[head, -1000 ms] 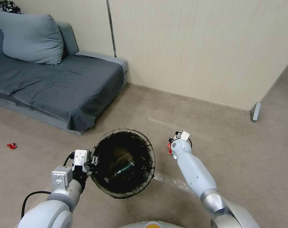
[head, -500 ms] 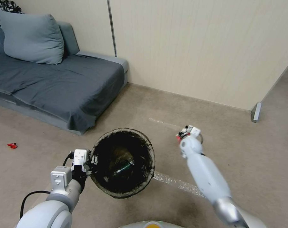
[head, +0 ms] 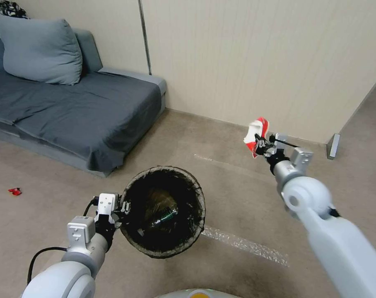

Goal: Pick up the trash bin, then pick up the garbage from the floor and place it into the trash bin.

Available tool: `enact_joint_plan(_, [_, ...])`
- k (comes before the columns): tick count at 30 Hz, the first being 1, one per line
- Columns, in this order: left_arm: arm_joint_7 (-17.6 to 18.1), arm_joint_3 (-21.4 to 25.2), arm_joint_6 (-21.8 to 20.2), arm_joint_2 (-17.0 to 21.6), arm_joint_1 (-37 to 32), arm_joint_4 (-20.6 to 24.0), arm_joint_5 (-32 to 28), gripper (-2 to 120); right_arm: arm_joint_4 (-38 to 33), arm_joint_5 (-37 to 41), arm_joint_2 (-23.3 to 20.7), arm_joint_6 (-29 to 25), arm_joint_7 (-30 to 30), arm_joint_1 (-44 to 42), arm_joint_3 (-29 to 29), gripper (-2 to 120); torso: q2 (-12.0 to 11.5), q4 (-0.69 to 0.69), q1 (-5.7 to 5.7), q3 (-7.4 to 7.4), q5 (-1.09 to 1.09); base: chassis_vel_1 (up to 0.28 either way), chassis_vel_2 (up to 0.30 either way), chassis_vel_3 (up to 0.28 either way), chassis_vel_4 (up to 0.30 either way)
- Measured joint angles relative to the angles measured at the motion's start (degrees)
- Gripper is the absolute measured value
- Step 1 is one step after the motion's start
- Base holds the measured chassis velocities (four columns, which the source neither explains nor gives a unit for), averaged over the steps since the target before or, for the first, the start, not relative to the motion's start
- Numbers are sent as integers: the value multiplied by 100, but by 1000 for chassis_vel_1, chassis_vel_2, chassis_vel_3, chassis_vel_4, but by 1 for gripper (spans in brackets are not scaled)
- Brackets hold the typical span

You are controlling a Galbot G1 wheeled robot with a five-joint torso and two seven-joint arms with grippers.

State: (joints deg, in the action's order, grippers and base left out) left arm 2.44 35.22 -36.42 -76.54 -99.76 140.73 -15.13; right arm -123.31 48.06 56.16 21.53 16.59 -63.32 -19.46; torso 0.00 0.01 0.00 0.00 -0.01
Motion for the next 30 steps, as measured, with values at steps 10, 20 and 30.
enact_joint_plan(10, [-10, -9, -17, 29, -99, 73, 28, 2, -1230, 151, -249, -85, -765, -490, 233, 0, 0, 0, 0, 0, 1, 0, 0, 0, 0])
enact_joint_plan(20, [-35, -78, -27, 47, -105, 81, 122, 2, -1581, -255, -356, -219, -1790, -814, 936, 0, 0, -1, 0, 0, 1, 0, 0, 0, 0])
enact_joint_plan(30, [-50, -110, -28, 11, -100, 40, 181, 2, -1631, -561, -528, -151, -2131, -839, 1609, 0, 0, -1, 0, 0, 0, 0, 0, 0, 0])
